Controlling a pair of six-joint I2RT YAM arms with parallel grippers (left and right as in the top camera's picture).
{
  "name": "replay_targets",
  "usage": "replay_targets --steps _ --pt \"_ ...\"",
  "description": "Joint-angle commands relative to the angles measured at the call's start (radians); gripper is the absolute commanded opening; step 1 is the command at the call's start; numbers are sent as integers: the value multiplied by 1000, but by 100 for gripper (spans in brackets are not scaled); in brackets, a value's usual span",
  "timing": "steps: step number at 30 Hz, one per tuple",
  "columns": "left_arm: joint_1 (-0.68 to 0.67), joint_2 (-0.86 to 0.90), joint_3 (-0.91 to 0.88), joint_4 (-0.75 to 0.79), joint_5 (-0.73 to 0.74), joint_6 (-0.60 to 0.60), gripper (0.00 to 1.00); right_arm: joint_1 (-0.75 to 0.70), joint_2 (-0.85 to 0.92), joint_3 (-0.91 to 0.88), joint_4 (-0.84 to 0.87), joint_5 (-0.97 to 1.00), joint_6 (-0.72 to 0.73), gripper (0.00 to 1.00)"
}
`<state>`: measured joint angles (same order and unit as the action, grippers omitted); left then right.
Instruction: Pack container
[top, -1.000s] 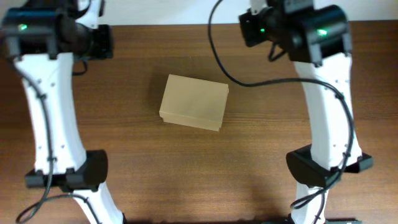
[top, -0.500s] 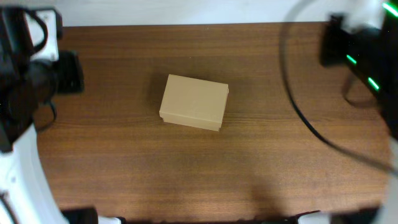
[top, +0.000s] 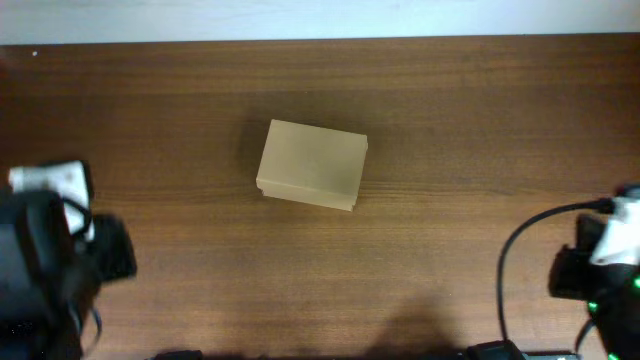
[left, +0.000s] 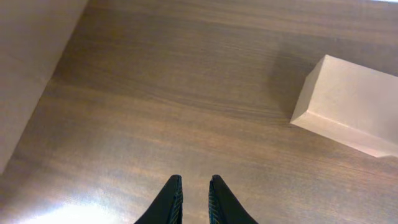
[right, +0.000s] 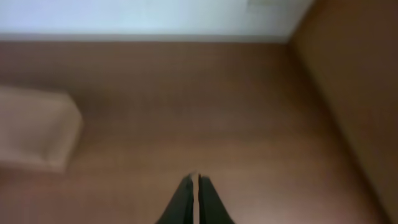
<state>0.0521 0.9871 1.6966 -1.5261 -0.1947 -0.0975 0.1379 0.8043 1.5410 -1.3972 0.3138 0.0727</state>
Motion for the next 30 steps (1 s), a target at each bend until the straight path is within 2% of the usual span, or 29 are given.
replay_targets --steps 1,3,4,5,6,7,9,10,30 --pt "3 -25 -131 39 -38 -48 15 -8 22 -78 -12 -51 58 4" --pt "3 -28 -200 70 -38 -48 19 -8 22 -111 -14 -106 60 4" --pt "3 -27 -229 83 -38 -48 24 -8 22 -127 -14 -131 60 4" --pt "3 -24 -261 97 -38 -48 36 -8 22 -142 -14 -150 60 4" --pt "3 -21 -285 107 -37 -48 52 -8 23 -156 -17 -158 60 4" --pt "3 -17 -314 119 -38 -48 100 -8 24 -172 -22 -163 60 11" --pt "3 -6 -341 120 -38 -47 100 -8 24 -185 -23 -169 60 38" --pt "3 1 -351 118 -38 -47 100 -8 24 -186 -29 -172 60 98" --pt "3 41 -374 113 -38 -47 100 -8 27 -186 -29 -172 60 99"
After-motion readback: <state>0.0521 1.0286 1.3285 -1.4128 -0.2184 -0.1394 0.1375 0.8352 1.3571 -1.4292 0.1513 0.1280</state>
